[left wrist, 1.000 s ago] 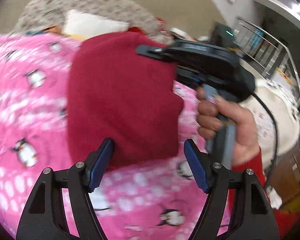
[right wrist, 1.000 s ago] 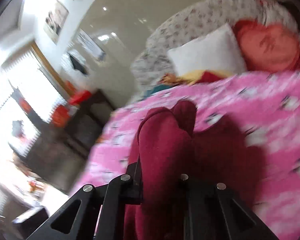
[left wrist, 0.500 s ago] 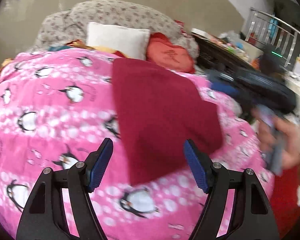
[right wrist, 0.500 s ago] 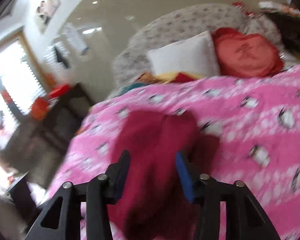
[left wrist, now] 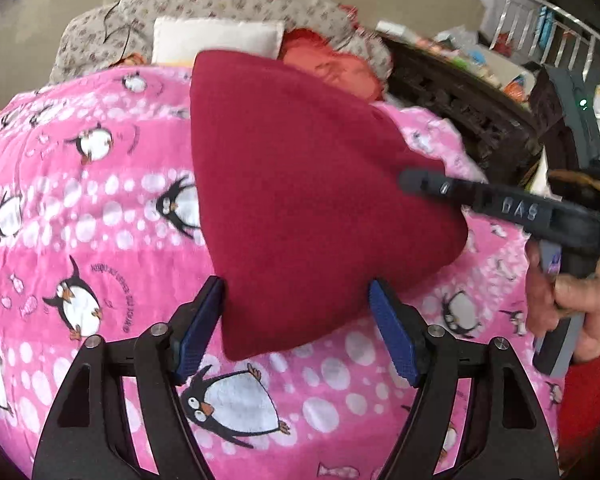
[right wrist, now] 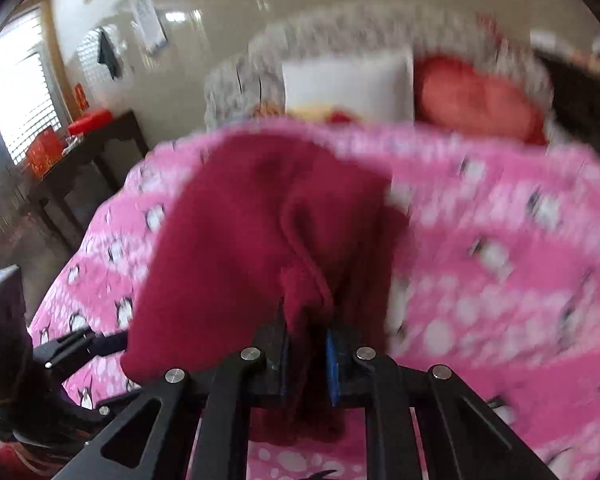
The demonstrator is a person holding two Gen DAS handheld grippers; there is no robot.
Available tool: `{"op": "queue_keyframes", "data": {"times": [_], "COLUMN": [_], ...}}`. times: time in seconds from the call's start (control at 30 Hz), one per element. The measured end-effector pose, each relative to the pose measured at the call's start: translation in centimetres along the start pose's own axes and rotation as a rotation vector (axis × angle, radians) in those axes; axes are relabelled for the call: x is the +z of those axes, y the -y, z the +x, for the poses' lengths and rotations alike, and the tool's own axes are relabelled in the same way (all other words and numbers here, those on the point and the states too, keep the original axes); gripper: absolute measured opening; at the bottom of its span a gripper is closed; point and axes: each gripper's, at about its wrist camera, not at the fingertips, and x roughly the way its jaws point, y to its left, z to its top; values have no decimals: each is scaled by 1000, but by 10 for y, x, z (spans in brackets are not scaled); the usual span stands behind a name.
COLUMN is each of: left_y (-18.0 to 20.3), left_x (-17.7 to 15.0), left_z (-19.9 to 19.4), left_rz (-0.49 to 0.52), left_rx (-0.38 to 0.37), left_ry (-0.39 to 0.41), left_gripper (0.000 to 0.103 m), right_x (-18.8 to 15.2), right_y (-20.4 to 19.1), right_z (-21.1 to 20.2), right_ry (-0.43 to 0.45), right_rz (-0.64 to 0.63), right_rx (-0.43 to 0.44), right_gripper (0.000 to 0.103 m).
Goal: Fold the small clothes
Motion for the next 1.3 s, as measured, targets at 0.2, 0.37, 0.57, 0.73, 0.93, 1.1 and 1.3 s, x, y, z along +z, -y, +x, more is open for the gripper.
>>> {"op": "queue_keyframes", "data": {"times": [0.2, 0.37, 0.57, 0.73, 0.93, 1.1, 1.3], "left_y": [-9, 2, 27, 26, 21, 9, -1], "left_x": [10, 25, 30, 25, 16, 5, -11], "left_z": [-27, -32, -1, 14, -8, -21, -36], "left_rz": [-55, -37, 35, 21, 37, 5, -26], "left_rx": [-20, -32, -59, -87, -61, 42, 145], "left_ry": [77, 133, 78, 67, 64, 89, 110], "left_gripper": [74, 75, 75, 79, 79, 79, 79], "right_x": [21, 62, 87, 85, 73, 35, 3], "right_y": [18, 23, 6, 16, 21, -26, -25], "right_z": [-40, 3, 25, 63, -13, -31, -8], "right_ry": [152, 93, 118, 23, 132, 106, 69], "right_rz": [111, 171, 2, -39, 84, -61, -81], "right_rx": [89, 67, -77, -158, -13, 53, -123], "right_gripper": [46, 41, 8, 8, 16, 16, 17]}}
